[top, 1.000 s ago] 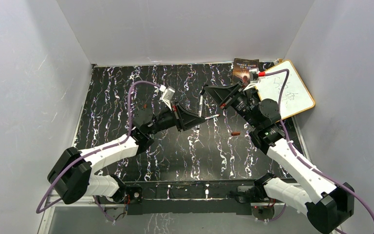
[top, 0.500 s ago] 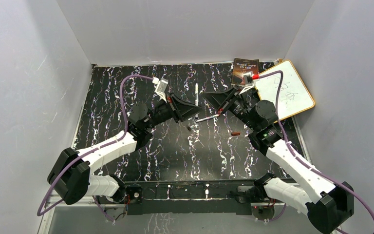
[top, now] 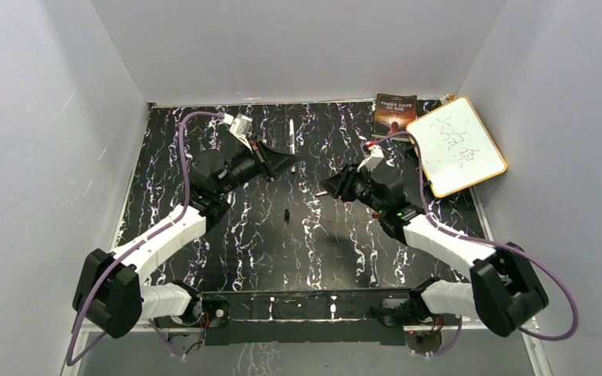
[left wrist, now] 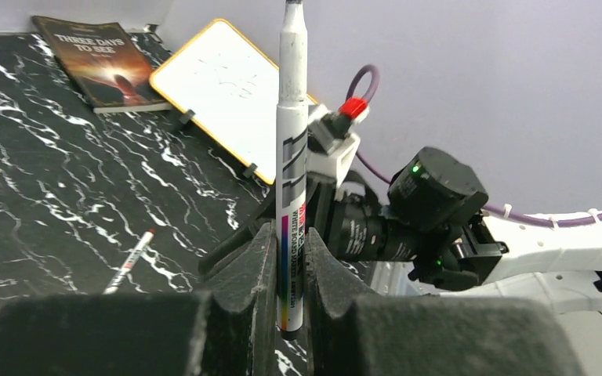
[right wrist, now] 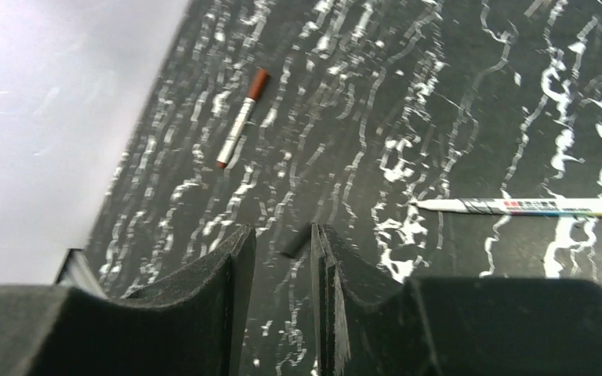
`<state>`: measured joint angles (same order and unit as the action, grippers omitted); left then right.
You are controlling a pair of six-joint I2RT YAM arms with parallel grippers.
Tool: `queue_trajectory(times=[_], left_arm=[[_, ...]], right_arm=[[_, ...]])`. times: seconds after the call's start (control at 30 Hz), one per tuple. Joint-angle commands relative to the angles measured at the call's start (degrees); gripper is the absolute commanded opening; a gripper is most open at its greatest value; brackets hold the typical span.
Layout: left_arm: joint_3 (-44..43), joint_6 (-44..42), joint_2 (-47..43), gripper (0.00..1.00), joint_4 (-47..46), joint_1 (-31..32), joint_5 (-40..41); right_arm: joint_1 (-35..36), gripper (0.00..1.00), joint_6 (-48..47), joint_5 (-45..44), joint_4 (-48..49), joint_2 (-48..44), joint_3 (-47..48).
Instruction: Insert the pens into the pen caps
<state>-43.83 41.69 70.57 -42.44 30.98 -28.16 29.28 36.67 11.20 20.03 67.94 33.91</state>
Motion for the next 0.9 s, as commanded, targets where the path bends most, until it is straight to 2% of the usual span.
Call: queue_trajectory(times=[0.0,0.1,0.2,0.4,0.53,0.7,0.77,0.8,0.83,0.87], left_arm=[[-5.0,-4.8,-3.3,0.00,7.6,-3.0,-2.0],[-5.0,-4.2,-4.4,0.00,11.0,-7.1,-2.6],[-5.0,-3.9,-4.9,0.00,15.2,-11.6,-3.2],[-5.2,-6.2,-4.9,0.00,22.9,-19.4,-5.0],[-7.8,-11.5,-2.2,0.00,29.1,-20.1,-3.6],[-7.6,-13.9,0.3,0.00,27.7,-20.9,-4.9],[-7.2,-14.2,0.9,0.00,26.7,-20.9,-5.3],[-6.8,-14.2,1.0,0.00,26.2,-20.9,-5.3],[-6.4,-14.2,0.9,0.00,25.8,-20.9,-5.3],[-6.0,-14.4,0.9,0.00,25.4,-20.9,-5.3]], right_arm=[[1.6,0.30,-5.2,-3.6,0.6,5.1,3.5],[4.5,0.18,-9.0,-5.5,-3.4,10.2,8.7],[7.2,0.00,-10.5,-7.2,-6.2,14.8,13.1],[11.9,0.00,-9.8,-7.1,-5.6,20.3,15.6],[15.3,0.00,-9.8,-6.1,-5.5,22.5,16.6],[19.0,0.00,-10.9,-7.7,-8.0,26.0,18.6],[19.1,0.12,-11.1,-8.2,-8.1,27.2,19.0],[19.2,0.14,-11.4,-8.5,-8.4,27.7,19.5],[19.2,0.12,-11.6,-8.6,-8.8,28.3,20.1],[19.2,0.02,-11.8,-8.5,-9.4,28.8,20.8]])
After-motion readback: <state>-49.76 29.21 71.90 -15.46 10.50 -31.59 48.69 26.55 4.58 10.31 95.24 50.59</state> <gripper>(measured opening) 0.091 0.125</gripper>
